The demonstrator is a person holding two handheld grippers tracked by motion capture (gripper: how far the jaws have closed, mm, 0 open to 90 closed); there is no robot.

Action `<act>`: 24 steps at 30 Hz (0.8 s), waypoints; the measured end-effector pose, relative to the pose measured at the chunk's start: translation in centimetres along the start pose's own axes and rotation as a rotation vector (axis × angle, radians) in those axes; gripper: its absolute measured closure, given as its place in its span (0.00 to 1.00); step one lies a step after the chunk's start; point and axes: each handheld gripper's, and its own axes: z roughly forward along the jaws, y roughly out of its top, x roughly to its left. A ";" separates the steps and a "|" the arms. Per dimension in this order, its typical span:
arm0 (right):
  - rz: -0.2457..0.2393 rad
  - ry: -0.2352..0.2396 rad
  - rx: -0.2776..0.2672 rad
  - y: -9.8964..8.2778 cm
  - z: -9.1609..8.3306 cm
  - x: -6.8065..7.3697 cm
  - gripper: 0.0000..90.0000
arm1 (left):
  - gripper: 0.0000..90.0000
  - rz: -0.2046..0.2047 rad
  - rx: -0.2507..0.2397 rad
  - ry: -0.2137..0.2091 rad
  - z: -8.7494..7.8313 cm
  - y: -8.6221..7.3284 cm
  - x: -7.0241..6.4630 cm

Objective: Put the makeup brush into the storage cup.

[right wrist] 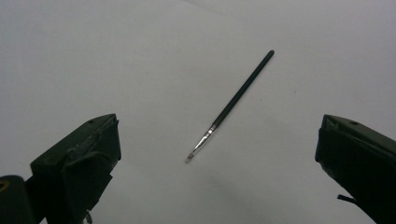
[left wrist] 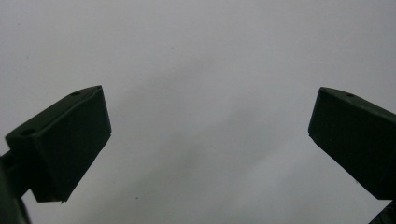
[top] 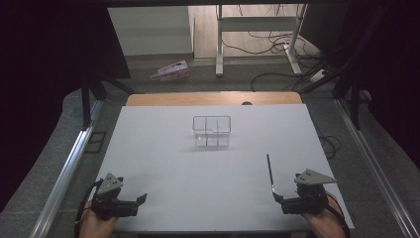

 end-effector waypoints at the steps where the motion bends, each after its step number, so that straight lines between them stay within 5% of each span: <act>1: 0.006 0.003 0.000 0.0 0.0 -0.1 0.00 | 0.00 0.007 -0.004 0.000 0.0 0.0 0.0; 13: 0.025 0.022 0.015 0.1 0.4 -0.4 0.00 | 0.00 0.024 -0.039 -0.035 -0.2 -0.1 -0.1; 24: 0.033 -0.005 0.047 0.2 0.7 -0.3 0.01 | 0.00 0.024 -0.038 -0.014 -0.5 -0.2 0.0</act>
